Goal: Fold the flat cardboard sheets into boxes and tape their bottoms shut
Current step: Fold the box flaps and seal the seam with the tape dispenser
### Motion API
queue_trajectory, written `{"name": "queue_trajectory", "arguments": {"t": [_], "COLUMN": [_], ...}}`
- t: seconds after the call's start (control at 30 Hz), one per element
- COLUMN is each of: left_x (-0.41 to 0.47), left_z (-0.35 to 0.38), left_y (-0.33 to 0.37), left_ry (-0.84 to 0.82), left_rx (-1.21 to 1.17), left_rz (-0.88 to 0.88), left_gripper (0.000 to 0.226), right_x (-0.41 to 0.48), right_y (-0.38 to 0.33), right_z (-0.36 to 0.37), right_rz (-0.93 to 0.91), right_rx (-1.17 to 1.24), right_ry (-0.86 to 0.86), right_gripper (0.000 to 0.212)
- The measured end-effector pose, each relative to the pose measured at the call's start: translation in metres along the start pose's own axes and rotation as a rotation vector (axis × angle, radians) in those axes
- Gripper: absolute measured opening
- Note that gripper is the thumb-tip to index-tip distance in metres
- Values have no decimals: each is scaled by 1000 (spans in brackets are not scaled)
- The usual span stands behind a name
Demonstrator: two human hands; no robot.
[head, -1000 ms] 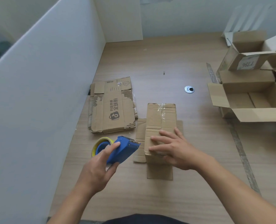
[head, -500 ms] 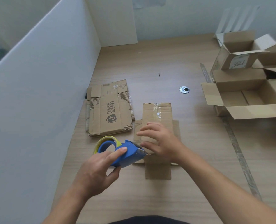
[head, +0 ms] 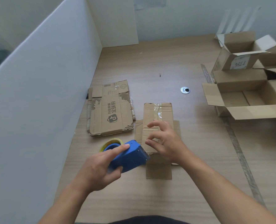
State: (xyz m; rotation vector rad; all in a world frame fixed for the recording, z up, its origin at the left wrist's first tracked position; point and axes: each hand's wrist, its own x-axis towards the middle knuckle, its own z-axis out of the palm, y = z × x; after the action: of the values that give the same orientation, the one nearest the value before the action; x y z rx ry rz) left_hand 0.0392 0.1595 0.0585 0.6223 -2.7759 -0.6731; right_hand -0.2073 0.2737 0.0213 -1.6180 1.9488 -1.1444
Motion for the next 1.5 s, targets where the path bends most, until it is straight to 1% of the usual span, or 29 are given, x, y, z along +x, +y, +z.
{"name": "queue_trajectory", "arguments": {"t": [0.07,0.23,0.3,0.4,0.53,0.67,0.73,0.8,0.9,1.0,1.17,1.37,1.5], "left_x": [1,7,8,4,6,7,5,10,22,35,54,67,73], "left_z": [-2,-3,-5,-10,-12,-17,-21,-23,-25,-31,-40,-44,-46], "left_y": [0,0,-1,-8,-10,-16,-17,-13,-10,-9,-6,-9,-11], "left_ry": [4,-9,-2,-10,-126,-192,-228,-297,-370,-430,-483,-561,-569], "left_rx": [2,0,18,31,-29,-46,-68,-80,-110,-137,-200,-223,-240], "left_rz": [-11,1,-6,-42,-34,-47,-60,-70,-104,-154,-221,-348,-420], "left_gripper": [78,72,72,74,76,74,73,71,70,69,69,63,62], "right_x": [-1,-4,-10,-22,-48,-77,-89,-96,-101,-103,-98,-95,-93], "right_y": [1,3,5,12,20,34,40,45,47,48,48,49,50], "right_z": [-2,-8,-17,-36,-45,-54,-59,-60,-59,-55,-55,-52,-47], "right_rz": [25,56,95,169,224,369,450,514,579,605,599,609,652], "right_rx": [22,13,26,53,50,124,176,217,277,282,276,227,248], "right_ry": [1,9,55,116,107,192,174,125,129,158,180,111,105], "right_gripper": [16,22,22,15,16,19,19,20,22,23,23,21,21]}}
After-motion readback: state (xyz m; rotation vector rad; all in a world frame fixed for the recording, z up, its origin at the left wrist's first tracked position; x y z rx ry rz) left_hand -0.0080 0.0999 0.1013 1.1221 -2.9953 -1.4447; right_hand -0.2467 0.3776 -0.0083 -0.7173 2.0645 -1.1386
